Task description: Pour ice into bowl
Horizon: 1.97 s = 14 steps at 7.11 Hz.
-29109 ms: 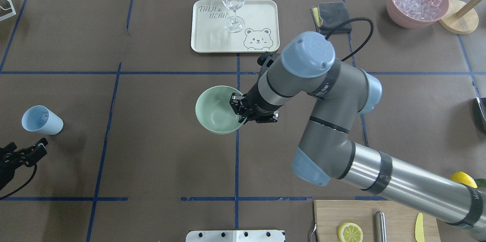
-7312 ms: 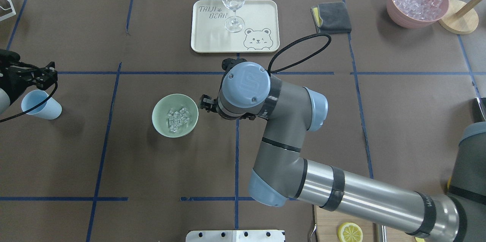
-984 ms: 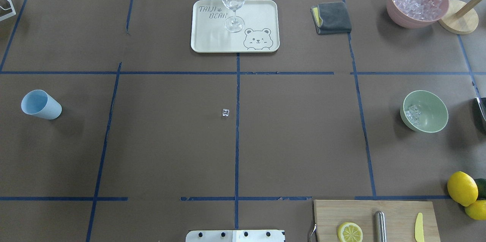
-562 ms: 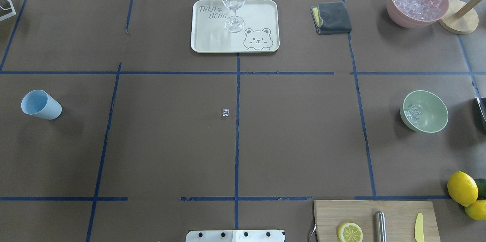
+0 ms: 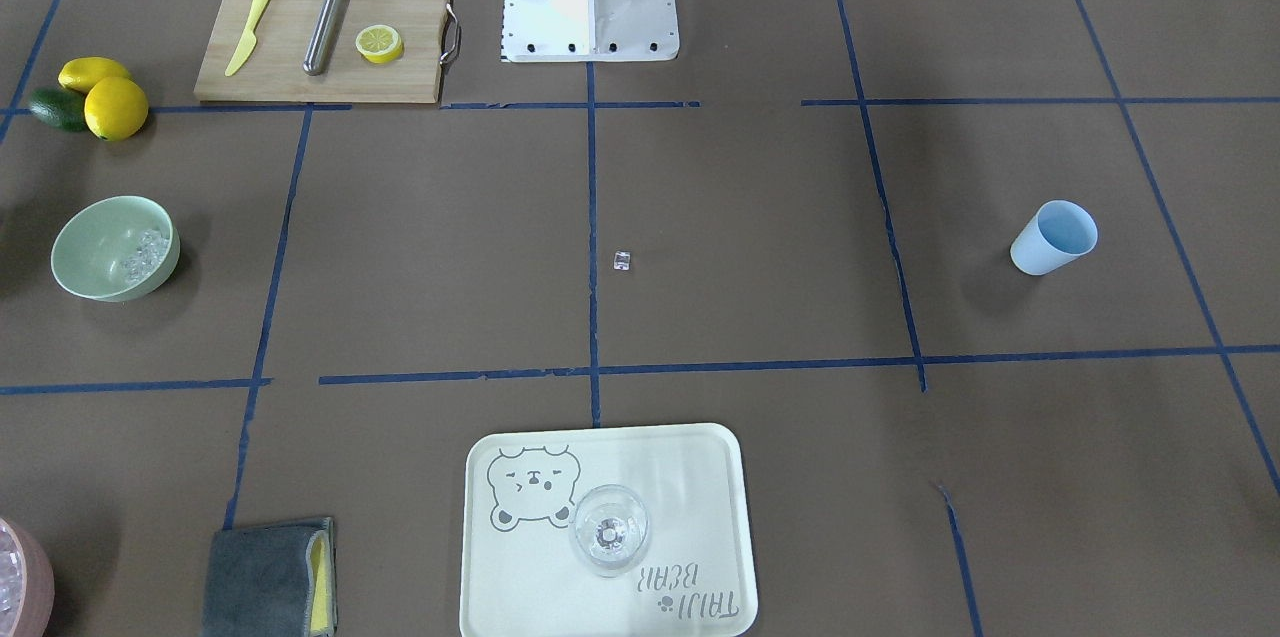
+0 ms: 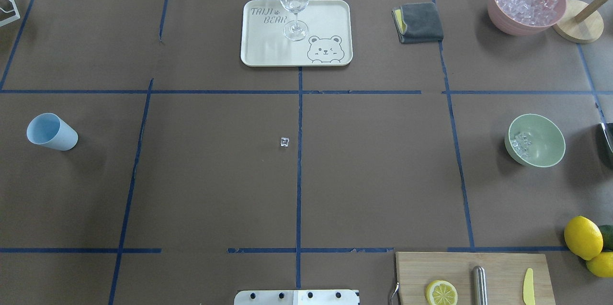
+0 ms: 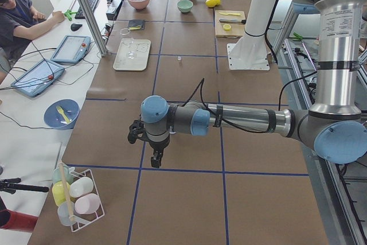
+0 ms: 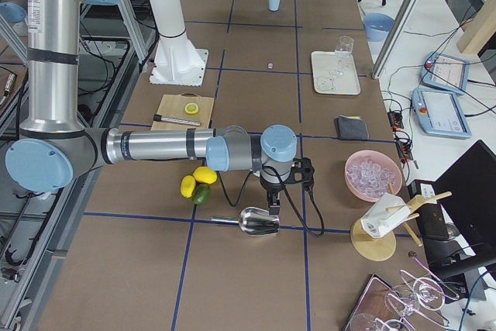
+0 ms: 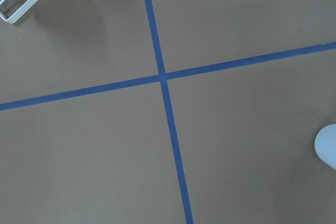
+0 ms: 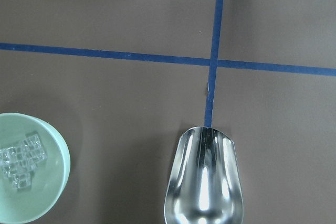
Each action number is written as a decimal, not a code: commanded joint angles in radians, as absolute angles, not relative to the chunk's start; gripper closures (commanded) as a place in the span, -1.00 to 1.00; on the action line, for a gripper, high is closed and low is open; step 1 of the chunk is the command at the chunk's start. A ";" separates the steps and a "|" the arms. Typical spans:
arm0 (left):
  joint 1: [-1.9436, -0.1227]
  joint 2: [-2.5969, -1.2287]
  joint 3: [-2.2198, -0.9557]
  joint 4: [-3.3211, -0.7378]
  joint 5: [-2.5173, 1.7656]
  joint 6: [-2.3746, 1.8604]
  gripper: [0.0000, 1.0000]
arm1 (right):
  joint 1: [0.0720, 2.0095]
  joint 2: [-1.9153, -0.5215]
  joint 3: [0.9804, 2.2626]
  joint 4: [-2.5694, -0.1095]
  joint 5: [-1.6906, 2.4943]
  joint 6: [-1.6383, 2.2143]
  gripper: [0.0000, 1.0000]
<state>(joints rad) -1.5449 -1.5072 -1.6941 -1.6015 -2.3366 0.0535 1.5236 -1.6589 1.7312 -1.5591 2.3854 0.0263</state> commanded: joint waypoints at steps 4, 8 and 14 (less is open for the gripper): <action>-1.580 -1.494 -1.666 -1.603 -2.344 0.043 -1.00 | 1.591 -1.667 1.691 -1.560 2.454 0.051 -1.00; -1.578 -1.503 -1.667 -1.603 -2.344 0.041 -1.00 | 1.589 -1.667 1.690 -1.559 2.451 0.052 -1.00; -1.578 -1.503 -1.664 -1.606 -2.342 0.043 -1.00 | 1.589 -1.666 1.692 -1.557 2.448 0.051 -1.00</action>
